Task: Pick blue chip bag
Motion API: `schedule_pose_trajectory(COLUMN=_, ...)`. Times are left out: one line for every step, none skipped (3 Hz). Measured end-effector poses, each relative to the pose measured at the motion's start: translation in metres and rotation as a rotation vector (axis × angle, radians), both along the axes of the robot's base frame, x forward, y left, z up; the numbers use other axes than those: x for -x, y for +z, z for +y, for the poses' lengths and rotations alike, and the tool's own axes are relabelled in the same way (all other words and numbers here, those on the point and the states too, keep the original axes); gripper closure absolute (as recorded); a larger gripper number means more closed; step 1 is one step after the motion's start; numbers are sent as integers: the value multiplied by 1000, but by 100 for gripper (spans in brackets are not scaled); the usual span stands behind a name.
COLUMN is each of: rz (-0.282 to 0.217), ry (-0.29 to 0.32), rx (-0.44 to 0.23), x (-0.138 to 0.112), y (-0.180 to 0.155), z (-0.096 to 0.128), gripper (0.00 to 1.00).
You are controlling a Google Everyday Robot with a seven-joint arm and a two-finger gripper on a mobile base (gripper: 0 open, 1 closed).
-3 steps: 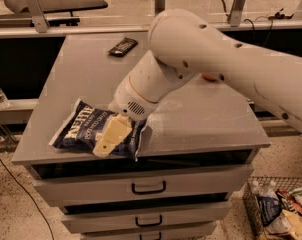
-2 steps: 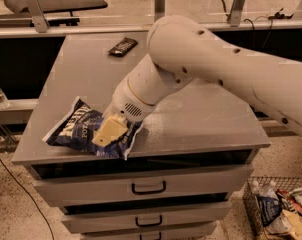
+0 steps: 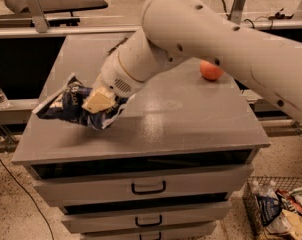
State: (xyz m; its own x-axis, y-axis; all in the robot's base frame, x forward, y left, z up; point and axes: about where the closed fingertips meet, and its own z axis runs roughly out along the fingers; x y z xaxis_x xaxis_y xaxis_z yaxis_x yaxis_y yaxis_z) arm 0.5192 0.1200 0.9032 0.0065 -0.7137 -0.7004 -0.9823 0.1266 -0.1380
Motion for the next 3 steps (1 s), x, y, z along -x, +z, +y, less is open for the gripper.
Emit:
schedule_pose_trajectory(rz=-97, ry=3, rx=-105, x=-19, y=45, z=17, gripper=100)
schedule_pose_trajectory(rz=-219, ry=-16, rx=-209, x=-34, y=98, z=23, gripper=100)
schedule_pose_trajectory(rz=-226, ry=-16, rx=-210, x=-34, y=100, z=25, gripper=100)
